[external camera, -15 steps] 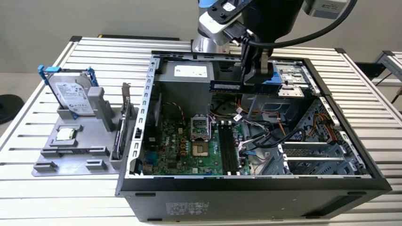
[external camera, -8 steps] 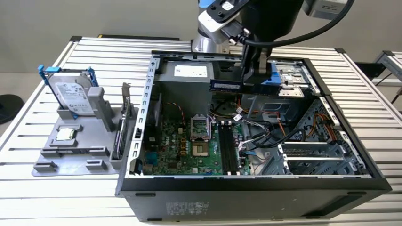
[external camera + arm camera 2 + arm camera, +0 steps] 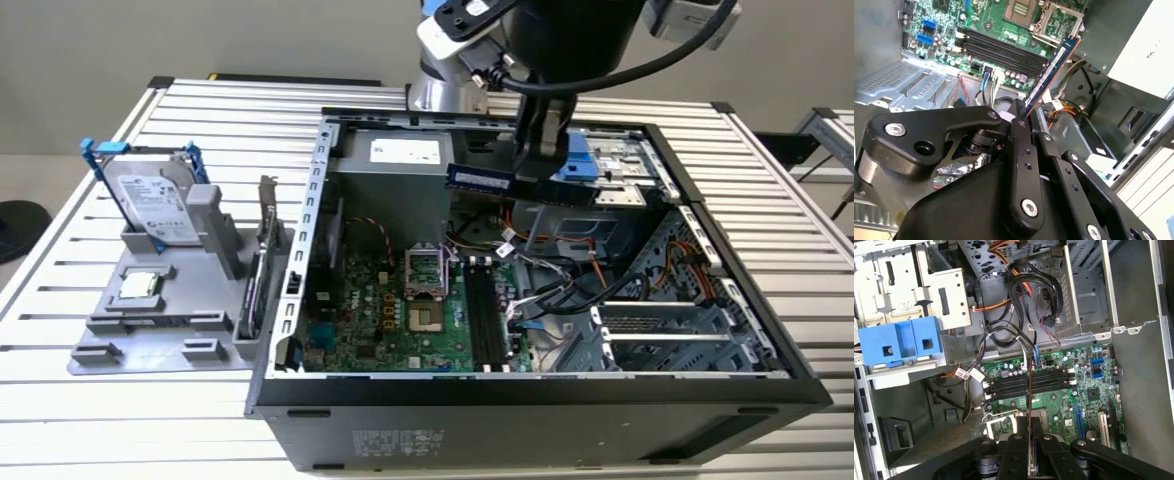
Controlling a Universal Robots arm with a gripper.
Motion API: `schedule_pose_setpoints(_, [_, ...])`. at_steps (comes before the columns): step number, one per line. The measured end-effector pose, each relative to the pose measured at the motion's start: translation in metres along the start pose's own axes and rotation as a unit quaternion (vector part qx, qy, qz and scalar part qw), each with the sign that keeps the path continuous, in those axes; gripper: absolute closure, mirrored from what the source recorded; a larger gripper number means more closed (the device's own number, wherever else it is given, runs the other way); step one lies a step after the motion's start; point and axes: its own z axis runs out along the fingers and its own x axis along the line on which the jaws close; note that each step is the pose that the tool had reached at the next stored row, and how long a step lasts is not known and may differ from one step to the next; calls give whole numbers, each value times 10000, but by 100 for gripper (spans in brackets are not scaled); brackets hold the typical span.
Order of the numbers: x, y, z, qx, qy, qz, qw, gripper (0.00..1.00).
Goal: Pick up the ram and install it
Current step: 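Insert the ram into the slot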
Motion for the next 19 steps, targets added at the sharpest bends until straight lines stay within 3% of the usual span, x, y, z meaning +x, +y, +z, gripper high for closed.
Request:
schedule_pose_setpoints(4, [0,-1,0,0,-4,287,9996,100])
schedule_pose_setpoints(9, [0,0,0,-1,-7,603,9982,100])
schedule_pose_setpoints(19, [0,0,0,-2,-13,1149,9934,100])
